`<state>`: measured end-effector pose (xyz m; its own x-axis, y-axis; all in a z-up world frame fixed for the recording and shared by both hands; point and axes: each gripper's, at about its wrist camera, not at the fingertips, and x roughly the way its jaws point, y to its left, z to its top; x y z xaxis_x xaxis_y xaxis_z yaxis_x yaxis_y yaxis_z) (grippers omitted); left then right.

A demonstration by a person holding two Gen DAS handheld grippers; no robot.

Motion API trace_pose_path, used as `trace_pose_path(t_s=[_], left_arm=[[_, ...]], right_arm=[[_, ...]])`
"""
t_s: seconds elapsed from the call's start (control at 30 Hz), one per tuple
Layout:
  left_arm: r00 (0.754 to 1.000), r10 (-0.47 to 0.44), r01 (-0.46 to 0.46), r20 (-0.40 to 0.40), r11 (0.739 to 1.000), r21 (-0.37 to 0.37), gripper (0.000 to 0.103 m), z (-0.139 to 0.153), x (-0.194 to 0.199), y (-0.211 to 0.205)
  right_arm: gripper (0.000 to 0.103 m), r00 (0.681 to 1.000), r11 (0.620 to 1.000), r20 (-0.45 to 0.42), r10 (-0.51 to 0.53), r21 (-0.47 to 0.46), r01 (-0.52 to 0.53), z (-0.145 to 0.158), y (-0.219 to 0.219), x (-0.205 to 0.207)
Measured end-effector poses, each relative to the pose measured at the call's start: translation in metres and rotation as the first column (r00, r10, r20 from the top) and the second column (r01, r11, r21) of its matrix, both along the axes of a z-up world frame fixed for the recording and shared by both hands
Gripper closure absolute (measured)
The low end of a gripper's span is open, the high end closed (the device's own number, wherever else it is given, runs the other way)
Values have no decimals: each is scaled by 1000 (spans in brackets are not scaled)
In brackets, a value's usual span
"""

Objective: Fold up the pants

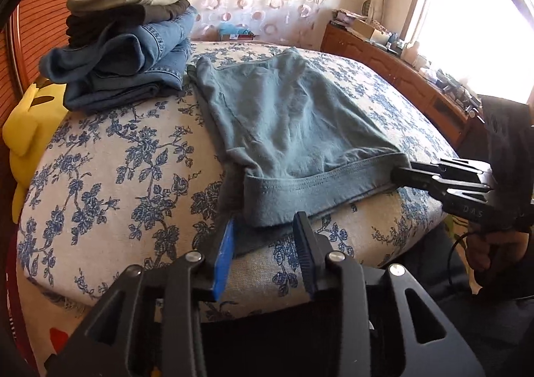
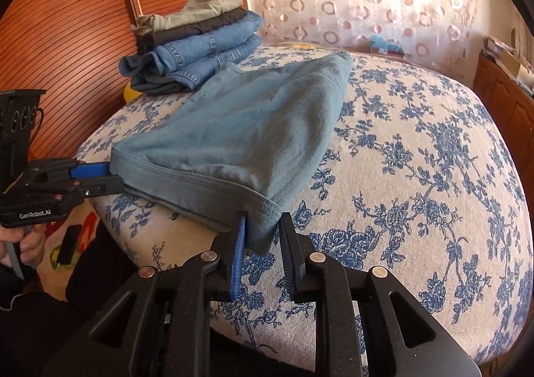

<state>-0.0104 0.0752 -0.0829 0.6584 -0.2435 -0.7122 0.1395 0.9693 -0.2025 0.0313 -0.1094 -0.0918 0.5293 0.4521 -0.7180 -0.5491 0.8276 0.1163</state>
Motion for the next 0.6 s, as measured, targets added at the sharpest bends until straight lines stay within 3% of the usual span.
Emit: trace_pose_path(t_s=[0.37,0.6], left_arm=[[997,47,-46,53,999,-11,63,12,1,12],[998,62,-62,-12,997,-42,63,-9,15,15]], right_arm=[[83,1000,1000,1,-3,0,3,-2,0,-2],[83,1000,1000,-9,-3,7,3,-3,-1,-1]])
